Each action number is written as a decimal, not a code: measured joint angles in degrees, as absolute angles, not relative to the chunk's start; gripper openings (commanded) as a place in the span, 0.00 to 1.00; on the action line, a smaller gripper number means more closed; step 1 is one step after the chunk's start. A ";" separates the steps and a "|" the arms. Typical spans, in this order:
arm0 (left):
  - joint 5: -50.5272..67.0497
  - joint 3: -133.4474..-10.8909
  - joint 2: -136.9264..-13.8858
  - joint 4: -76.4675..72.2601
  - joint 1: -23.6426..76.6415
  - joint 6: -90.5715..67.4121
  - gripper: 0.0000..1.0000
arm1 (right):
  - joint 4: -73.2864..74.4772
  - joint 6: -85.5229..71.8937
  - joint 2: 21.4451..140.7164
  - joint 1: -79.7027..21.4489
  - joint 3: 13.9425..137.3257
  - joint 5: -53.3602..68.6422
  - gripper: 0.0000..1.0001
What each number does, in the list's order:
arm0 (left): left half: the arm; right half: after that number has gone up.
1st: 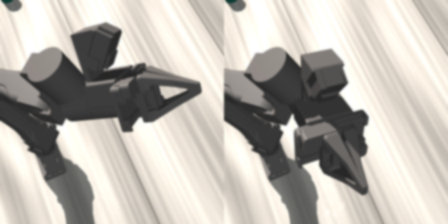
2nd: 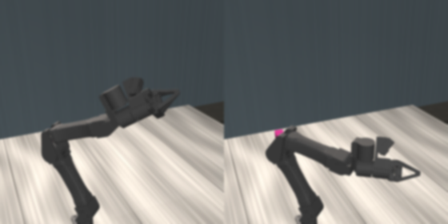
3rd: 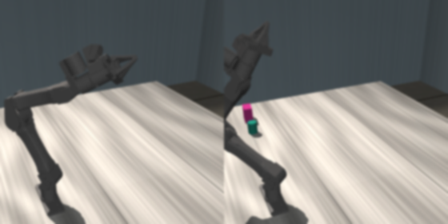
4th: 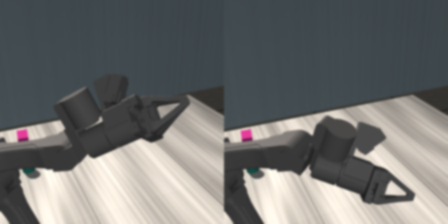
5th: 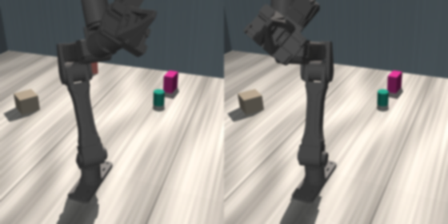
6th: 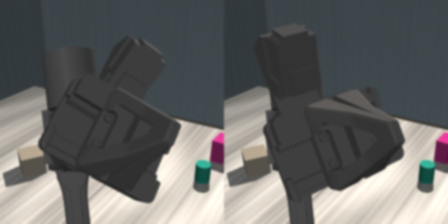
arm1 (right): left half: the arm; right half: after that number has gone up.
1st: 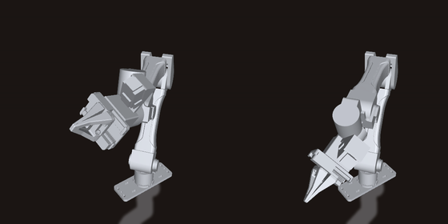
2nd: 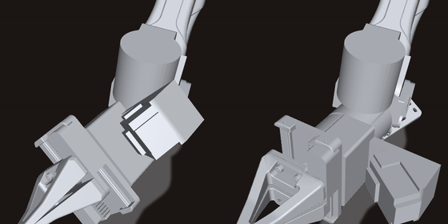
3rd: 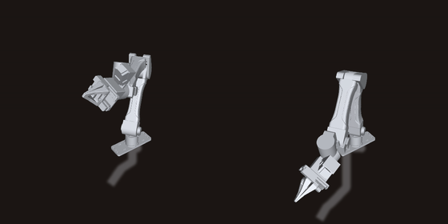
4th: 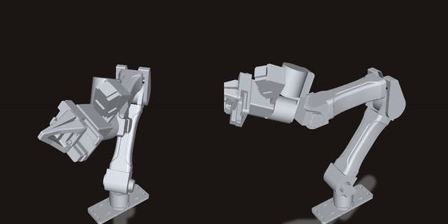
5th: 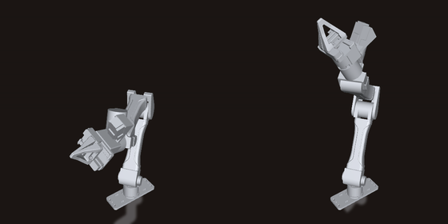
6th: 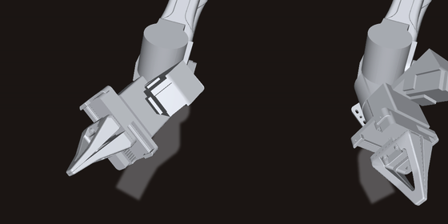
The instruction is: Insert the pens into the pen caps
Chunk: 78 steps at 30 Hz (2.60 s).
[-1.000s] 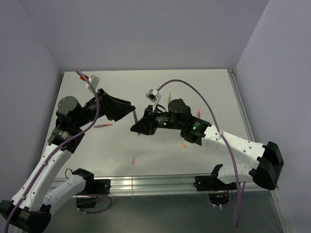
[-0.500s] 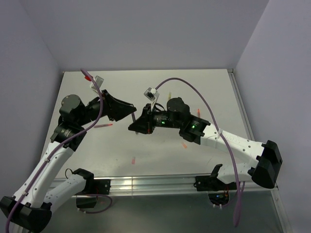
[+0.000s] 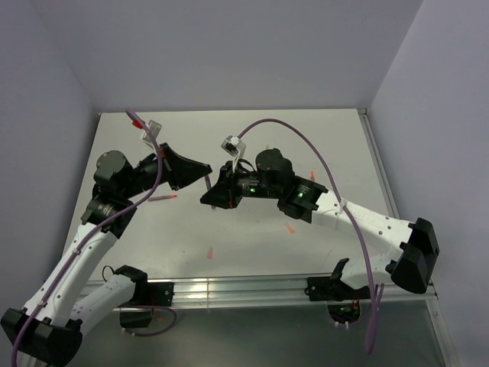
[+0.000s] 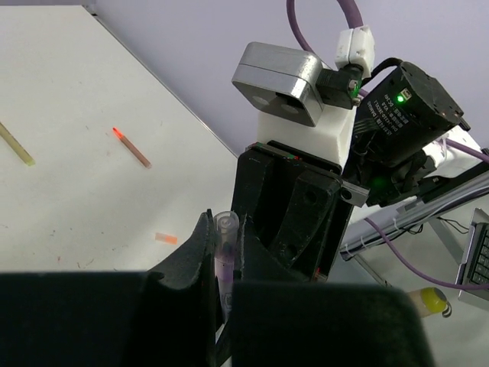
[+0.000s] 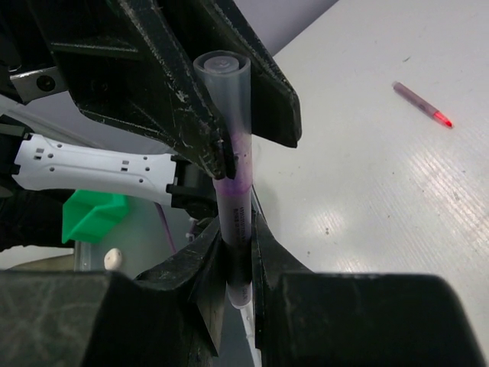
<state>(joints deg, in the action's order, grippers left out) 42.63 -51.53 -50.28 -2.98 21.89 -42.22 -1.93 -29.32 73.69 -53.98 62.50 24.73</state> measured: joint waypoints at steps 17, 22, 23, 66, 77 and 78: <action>27.90 -44.18 -49.63 -16.27 28.08 -42.87 0.00 | 8.73 -30.13 79.26 -45.82 71.72 38.20 0.00; 25.56 -42.63 -49.58 -19.94 28.67 -43.72 0.00 | 10.44 -30.15 79.96 -45.04 73.54 39.11 0.00; 25.34 -42.35 -49.60 -20.60 28.77 -43.88 0.00 | 10.66 -30.13 79.96 -44.88 73.67 39.20 0.00; 26.85 -57.34 -63.66 -8.16 29.85 -44.71 0.00 | 5.13 -27.18 74.63 -41.69 71.09 29.91 0.58; 23.49 -68.47 -77.52 -2.66 23.92 -39.70 0.00 | 14.72 -26.57 61.30 -42.06 65.21 7.55 0.63; 22.98 -69.69 -79.96 -2.59 23.70 -39.42 0.00 | 16.32 -27.16 59.64 -42.04 65.21 3.86 0.63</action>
<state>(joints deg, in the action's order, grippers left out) 22.98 -69.69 -79.96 -2.59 23.70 -39.42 16.32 -27.16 59.64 -42.04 65.21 3.86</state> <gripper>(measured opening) 0.082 0.629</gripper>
